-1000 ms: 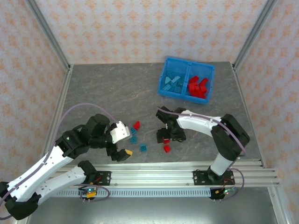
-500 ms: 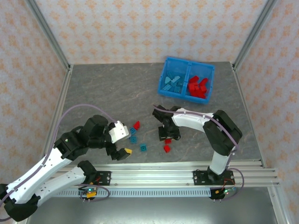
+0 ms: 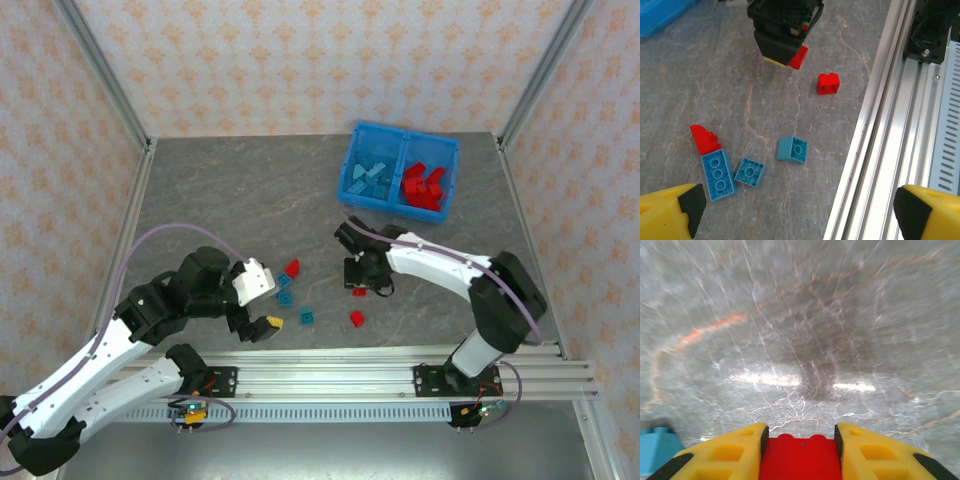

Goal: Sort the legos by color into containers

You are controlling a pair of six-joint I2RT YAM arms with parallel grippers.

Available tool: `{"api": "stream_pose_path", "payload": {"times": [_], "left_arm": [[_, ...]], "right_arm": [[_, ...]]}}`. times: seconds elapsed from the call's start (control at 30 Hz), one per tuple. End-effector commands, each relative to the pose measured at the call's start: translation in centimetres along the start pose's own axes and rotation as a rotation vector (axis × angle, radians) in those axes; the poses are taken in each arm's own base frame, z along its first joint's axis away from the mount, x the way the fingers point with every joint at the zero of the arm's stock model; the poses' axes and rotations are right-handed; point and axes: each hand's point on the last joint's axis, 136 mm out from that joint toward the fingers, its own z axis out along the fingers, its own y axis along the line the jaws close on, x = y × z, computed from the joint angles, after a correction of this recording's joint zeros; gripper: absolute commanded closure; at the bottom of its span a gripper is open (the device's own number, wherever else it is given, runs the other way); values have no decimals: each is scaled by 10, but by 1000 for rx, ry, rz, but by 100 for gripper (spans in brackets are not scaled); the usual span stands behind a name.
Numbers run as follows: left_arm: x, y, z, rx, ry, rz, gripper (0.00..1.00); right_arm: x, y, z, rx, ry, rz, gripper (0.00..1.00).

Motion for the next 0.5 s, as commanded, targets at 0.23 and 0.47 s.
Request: {"api": "stream_pose_path", "payload": {"times": [0.23, 0.47], "left_arm": [[-43, 19, -15, -96, -80, 74, 0], [-41, 48, -12, -237, -18, 51, 0]], "right_arm": [[-102, -43, -89, -77, -333, 351, 68], [-178, -104, -114, -34, -458, 584, 67]]}}
